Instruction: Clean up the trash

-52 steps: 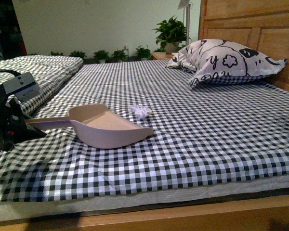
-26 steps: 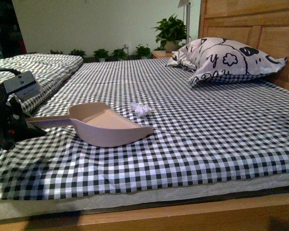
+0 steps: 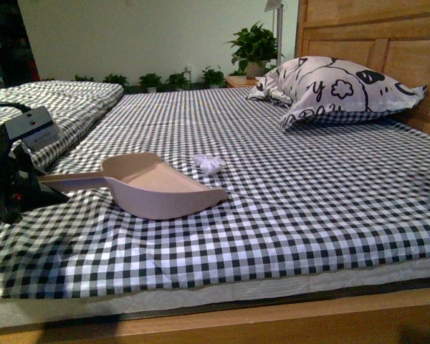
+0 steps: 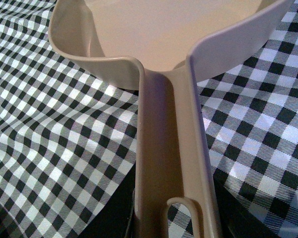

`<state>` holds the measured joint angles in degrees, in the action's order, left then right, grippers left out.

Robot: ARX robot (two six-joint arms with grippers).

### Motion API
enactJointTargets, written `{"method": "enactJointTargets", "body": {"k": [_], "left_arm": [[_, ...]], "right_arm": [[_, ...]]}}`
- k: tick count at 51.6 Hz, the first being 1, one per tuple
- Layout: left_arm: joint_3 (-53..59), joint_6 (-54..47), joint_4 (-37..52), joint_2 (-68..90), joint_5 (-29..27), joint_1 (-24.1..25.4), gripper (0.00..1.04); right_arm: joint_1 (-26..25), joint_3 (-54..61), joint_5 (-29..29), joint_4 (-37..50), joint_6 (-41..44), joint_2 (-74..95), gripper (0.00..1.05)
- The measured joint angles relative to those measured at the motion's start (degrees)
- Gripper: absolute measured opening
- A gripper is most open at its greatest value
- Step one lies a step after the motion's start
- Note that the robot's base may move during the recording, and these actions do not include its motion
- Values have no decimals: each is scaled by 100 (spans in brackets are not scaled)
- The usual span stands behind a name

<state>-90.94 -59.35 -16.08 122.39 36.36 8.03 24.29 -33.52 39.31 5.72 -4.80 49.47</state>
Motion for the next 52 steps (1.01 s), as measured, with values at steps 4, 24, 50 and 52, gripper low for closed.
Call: {"method": "enactJointTargets", "body": {"k": [4,24,50,52], "left_arm": [[0,0,0,0,0,-4,27],[0,-4,2,0,-2,-4,27],[0,-11,2,0,-2,-4,27],[0,-13,2,0,-2,-4,27]], "right_arm": [[-354,-472,-520,-975,-442,422,20],[-1720,-2988,-2343,-66,-282,4273,20],[-1355,-6647,-2573,-1276,409,7772,20],[-1318,-6738,-2540,-1340,437,7864,20]]}}
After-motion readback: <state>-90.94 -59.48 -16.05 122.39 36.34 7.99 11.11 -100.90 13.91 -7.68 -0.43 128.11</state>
